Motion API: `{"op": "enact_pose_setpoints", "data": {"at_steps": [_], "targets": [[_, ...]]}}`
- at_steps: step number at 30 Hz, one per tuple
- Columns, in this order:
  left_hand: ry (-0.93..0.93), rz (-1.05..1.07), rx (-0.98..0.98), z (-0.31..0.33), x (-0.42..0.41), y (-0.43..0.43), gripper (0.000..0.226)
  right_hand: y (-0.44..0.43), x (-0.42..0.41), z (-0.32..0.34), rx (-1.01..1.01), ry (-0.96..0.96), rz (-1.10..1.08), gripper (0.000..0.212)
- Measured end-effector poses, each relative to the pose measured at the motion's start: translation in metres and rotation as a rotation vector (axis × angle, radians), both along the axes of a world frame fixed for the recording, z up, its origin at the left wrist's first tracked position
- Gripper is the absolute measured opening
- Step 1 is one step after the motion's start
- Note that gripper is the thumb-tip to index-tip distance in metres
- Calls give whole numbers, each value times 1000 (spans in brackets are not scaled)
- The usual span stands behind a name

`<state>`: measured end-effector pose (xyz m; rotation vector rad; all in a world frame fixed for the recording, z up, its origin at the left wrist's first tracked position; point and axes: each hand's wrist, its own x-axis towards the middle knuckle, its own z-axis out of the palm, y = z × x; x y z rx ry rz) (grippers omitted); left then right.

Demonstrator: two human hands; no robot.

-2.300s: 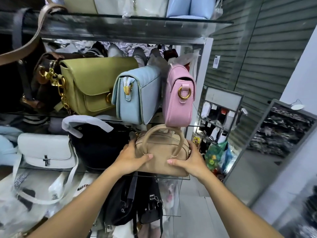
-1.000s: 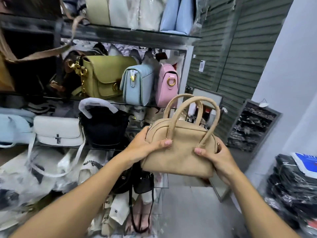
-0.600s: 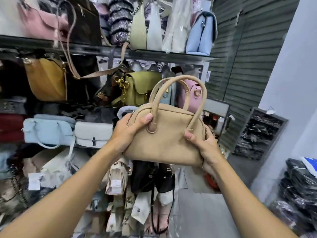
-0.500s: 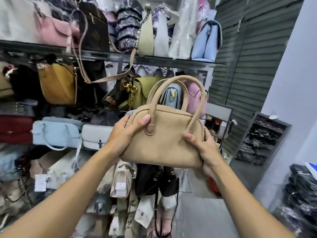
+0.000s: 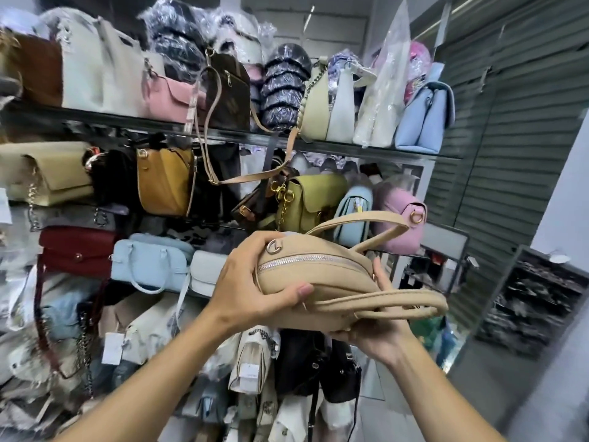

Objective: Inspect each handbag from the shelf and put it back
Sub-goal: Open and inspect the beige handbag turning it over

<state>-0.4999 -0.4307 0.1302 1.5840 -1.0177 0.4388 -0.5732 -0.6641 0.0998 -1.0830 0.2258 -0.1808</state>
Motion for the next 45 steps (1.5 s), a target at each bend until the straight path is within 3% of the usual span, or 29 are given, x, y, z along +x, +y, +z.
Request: {"op": "enact_pose_setpoints", "data": {"at_steps": [5, 9, 12, 14, 16, 19, 23, 26, 29, 31, 34, 36, 39, 43, 45], "targets": [[-7, 44, 8, -1, 6, -3, 66, -5, 11, 9, -22, -6, -34, 84], [84, 76, 110, -10, 24, -2, 69, -9, 16, 21, -62, -54, -43, 67], [203, 61, 175, -19, 38, 2, 91, -7, 20, 27, -127, -70, -30, 84], [345, -55, 107, -22, 43, 6, 105, -9, 22, 27, -155, -91, -80, 90], [492, -157, -34, -24, 49, 6, 95, -11, 22, 27, -138, -124, -110, 81], [560, -149, -188, -32, 64, 7, 61, -16, 23, 24, -111, -155, -68, 82], [631, -272, -329, -33, 60, 11, 63, -14, 20, 27, -139, -141, -18, 79], [677, -262, -375, -32, 54, 12, 39, -6, 18, 26, -179, -135, -15, 62], [698, -248, -385, -32, 49, 9, 30, -3, 22, 23, -195, -163, -76, 49], [705, -255, -366, -33, 49, 11, 37, -2, 22, 23, -187, -187, -106, 41], [672, -263, -261, -41, 56, 19, 78, -3, 25, 23, -187, -198, -163, 35], [674, -269, -233, -46, 60, 21, 81, -6, 25, 24, -195, -214, -135, 35], [665, -233, -189, -44, 58, 22, 86, -11, 23, 25, -199, -181, -23, 39], [627, -205, -119, -30, 52, 26, 86, -13, 25, 17, -314, -120, 134, 80], [611, -202, -95, -24, 51, 28, 85, -12, 24, 13, -346, -94, 242, 82]]}}
